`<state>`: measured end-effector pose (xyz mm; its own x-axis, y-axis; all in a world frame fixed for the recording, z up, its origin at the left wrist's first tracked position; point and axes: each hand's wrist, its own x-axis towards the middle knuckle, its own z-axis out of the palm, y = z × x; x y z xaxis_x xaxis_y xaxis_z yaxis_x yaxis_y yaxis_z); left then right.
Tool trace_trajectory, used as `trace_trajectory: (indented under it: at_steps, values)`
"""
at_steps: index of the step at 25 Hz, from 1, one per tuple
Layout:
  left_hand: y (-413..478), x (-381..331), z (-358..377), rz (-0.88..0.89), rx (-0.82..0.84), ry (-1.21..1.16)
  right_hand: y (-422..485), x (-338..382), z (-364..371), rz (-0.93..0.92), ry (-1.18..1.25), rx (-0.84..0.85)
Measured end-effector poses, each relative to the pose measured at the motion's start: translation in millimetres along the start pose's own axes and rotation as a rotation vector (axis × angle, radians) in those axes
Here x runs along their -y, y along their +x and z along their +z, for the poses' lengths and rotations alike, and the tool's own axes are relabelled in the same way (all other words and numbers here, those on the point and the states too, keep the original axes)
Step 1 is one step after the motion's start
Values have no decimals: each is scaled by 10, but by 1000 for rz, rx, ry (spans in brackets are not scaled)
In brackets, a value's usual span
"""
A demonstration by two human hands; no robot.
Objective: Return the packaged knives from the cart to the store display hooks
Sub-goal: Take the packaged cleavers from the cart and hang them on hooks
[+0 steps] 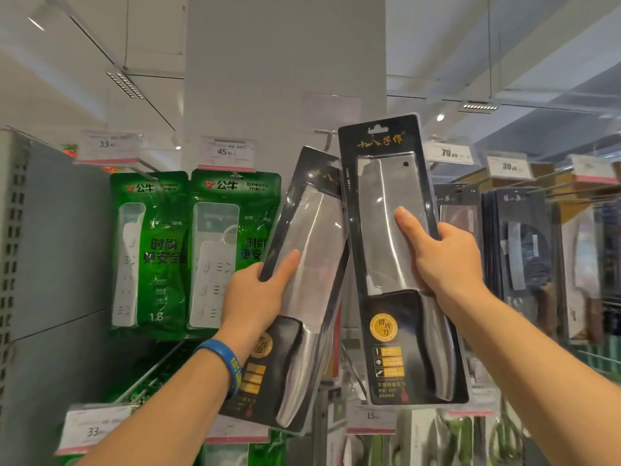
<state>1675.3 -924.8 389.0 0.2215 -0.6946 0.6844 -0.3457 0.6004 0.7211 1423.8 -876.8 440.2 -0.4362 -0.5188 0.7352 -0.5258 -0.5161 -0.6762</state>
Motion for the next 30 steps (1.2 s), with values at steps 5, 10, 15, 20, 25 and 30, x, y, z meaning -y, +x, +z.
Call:
trace_trajectory:
  at_steps: [5,10,15,20,25,30]
  values:
    - [-15,-36,-4,5,4,31,-16,11,8,5,10,3]
    - [-18,28,-27,-70,-2,-83,-76,-53,-22,22,17,-23]
    - [-36,-75,1,-6,44,3,-163,-18,49,78,-26,-17]
    - [-26,4,-40,21,38,4,-188,19,-5,102,19,35]
    - [-20,73,-63,-33,-35,-31,-182,-3,-92,79,39,27]
    - [-193,263,55,-92,6,85,-190,60,-134,53,-5,13]
